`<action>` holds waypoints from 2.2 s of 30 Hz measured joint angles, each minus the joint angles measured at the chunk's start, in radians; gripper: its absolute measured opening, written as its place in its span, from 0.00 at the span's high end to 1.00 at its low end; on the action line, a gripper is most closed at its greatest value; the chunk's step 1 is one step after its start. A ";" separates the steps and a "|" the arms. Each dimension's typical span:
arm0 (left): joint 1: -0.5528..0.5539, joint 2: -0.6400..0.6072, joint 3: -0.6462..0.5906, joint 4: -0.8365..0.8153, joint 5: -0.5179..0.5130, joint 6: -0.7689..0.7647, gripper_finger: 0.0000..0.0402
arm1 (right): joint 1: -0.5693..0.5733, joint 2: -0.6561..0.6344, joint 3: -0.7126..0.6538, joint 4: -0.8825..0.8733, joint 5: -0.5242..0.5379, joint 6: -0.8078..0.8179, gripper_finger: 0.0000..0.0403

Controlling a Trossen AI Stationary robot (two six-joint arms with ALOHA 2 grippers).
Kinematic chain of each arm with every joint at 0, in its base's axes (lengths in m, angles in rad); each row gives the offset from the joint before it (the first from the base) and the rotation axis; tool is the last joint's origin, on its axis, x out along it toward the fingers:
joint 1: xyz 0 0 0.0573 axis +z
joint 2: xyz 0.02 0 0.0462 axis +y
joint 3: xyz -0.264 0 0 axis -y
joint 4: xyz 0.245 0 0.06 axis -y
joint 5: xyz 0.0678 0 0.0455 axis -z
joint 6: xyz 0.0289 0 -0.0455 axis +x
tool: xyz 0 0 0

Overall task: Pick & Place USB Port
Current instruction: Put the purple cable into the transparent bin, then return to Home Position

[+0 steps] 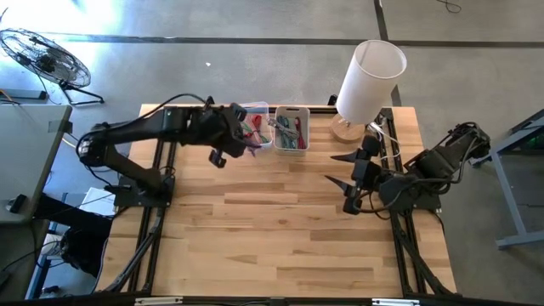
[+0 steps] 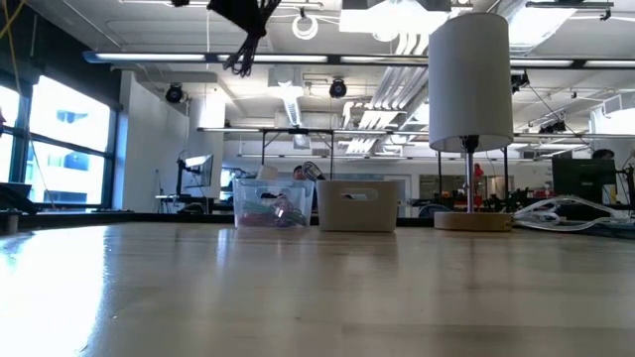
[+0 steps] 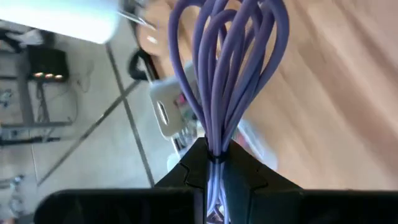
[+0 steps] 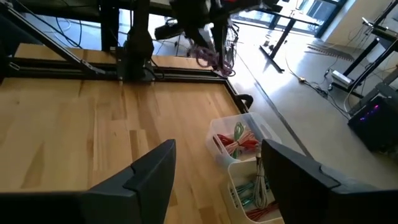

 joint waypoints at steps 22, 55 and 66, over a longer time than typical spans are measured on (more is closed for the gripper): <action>0.361 0.325 -0.002 -0.112 0.081 0.657 0.95 | -0.024 0.000 0.000 -0.030 0.007 0.088 0.46; 0.437 0.536 -0.002 -0.002 -0.063 0.738 0.74 | -0.214 0.000 0.001 -0.055 -0.201 0.077 0.47; 0.414 0.334 0.110 -0.152 0.078 0.385 0.76 | -0.212 -0.004 0.001 0.000 -0.436 0.007 0.49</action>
